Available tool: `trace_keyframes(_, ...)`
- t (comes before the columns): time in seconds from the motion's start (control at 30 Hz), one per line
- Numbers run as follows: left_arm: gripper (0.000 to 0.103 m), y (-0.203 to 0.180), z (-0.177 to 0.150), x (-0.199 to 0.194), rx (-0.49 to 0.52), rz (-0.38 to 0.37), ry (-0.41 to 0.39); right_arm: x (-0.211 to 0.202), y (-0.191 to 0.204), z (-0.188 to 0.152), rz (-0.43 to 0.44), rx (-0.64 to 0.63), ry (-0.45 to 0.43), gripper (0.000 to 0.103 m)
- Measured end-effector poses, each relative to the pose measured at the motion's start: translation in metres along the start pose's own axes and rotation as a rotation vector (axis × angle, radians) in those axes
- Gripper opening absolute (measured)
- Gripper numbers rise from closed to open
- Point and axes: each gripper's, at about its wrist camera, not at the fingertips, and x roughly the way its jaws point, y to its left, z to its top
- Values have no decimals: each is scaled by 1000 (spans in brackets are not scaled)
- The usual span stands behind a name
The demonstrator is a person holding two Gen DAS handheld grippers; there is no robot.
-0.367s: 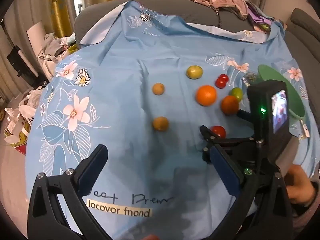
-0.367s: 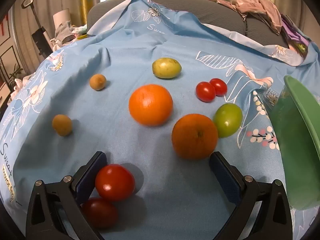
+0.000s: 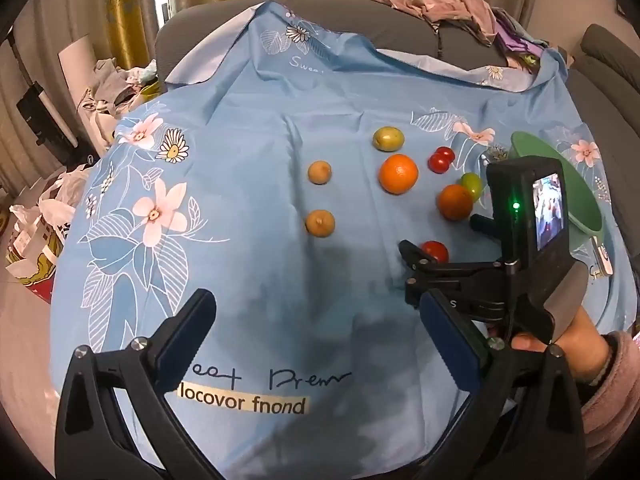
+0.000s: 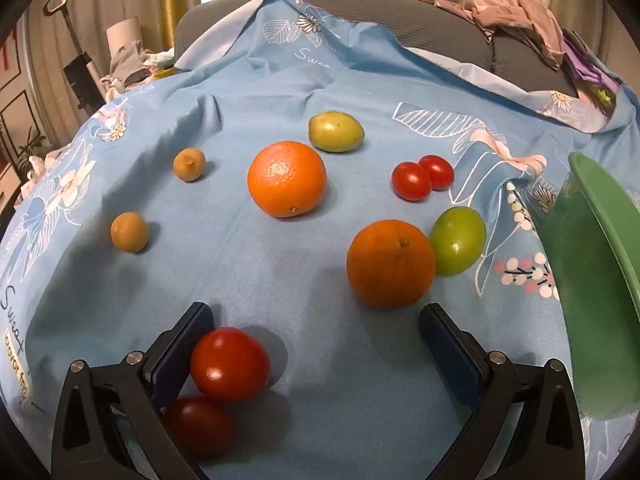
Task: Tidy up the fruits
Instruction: 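Move the right tool toward the large orange near the bowl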
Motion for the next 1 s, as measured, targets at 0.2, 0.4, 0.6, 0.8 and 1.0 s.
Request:
trace_keyframes(0.2, 102, 3, 3, -9, 3, 36, -20, -15, -5, 0, 102, 45, 50, 101)
trace_keyframes(0.4, 102, 4, 11, -17, 13, 79, -61, -80, -5, 13, 122, 60, -67, 102)
trace_keyframes(0.6, 102, -2, 19, -23, 27, 81, -95, -125, -17, 26, 112, 65, -105, 102)
trace_keyframes(0.8, 102, -11, 30, -29, 47, 74, -120, -147, -18, 29, 102, 74, -84, 102)
trace_keyframes(1.0, 102, -23, 38, -34, 82, 67, -129, -165, -21, 29, 101, 49, -96, 101)
